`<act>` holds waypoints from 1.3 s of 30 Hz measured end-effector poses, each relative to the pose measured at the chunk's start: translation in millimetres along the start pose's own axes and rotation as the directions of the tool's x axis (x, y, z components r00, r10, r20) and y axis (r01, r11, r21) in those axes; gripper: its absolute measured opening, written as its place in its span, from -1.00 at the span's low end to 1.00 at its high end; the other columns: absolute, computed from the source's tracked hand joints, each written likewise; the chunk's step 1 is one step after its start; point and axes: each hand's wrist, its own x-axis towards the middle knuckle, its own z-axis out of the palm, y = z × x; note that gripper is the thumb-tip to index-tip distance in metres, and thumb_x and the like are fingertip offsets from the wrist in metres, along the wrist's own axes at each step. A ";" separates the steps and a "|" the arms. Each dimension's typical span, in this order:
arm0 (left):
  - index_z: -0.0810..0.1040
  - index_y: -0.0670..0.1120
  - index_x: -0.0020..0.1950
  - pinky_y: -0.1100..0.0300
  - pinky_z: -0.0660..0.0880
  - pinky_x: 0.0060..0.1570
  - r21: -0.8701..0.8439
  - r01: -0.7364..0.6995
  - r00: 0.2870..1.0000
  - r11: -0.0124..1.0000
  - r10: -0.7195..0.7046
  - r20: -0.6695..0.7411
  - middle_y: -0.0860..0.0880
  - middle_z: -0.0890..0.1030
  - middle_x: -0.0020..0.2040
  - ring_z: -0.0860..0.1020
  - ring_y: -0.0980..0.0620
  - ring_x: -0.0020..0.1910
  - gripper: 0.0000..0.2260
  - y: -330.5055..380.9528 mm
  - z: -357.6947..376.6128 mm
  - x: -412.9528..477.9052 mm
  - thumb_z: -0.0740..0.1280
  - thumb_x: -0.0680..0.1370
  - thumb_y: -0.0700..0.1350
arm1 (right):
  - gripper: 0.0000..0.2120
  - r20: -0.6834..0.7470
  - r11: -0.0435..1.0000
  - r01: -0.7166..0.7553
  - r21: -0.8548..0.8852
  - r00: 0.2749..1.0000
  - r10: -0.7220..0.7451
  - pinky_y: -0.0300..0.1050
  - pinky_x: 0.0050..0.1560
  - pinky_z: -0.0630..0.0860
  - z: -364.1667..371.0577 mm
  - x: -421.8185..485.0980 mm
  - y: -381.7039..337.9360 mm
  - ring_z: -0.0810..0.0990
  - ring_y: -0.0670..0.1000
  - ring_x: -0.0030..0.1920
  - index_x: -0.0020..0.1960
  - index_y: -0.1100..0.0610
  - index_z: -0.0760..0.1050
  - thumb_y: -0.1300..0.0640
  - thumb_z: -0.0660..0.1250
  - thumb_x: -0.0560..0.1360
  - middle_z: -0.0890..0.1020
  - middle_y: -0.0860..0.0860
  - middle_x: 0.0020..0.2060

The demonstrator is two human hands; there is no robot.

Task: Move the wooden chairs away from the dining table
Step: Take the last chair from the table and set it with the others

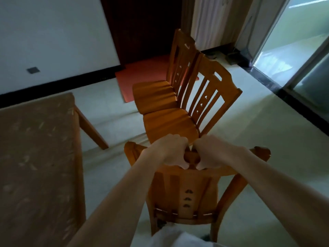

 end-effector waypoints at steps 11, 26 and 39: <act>0.40 0.07 -0.40 0.28 0.27 -0.49 -0.094 0.413 0.900 0.906 -0.422 -0.110 0.12 0.46 -0.47 0.42 0.16 -0.52 -0.69 31.2 17.6 -79.0 0.50 0.40 0.00 | -0.70 -0.006 0.873 0.463 -0.154 0.883 -0.470 -0.14 -0.44 0.43 -9.5 -5.7 -35.0 0.50 -0.05 -0.42 -0.28 -0.03 0.42 -0.14 0.49 0.36 0.53 -0.06 -0.38; 0.50 0.06 -0.42 0.24 0.36 -0.44 -0.458 0.671 0.612 0.583 -0.784 -0.102 0.07 0.53 -0.46 0.48 0.13 -0.50 -0.73 1.7 62.0 -202.1 0.52 0.40 -0.02 | -0.78 0.283 0.529 0.805 -0.268 0.591 -0.756 -0.15 -0.47 0.43 2.3 47.8 -178.5 0.51 -0.11 -0.43 -0.13 -0.05 0.62 -0.10 0.50 0.28 0.55 -0.12 -0.41; 0.39 0.15 -0.46 0.49 0.31 -0.58 -0.528 0.804 0.215 0.272 -0.962 -0.168 0.20 0.45 -0.51 0.50 0.47 -0.40 -0.61 80.4 85.9 -143.2 0.57 0.36 0.12 | -0.82 0.341 0.149 0.952 -0.268 0.238 -0.909 -0.12 -0.44 0.60 6.4 60.6 -129.6 0.54 -0.13 -0.48 -0.24 -0.05 0.58 -0.14 0.46 0.32 0.55 -0.13 -0.46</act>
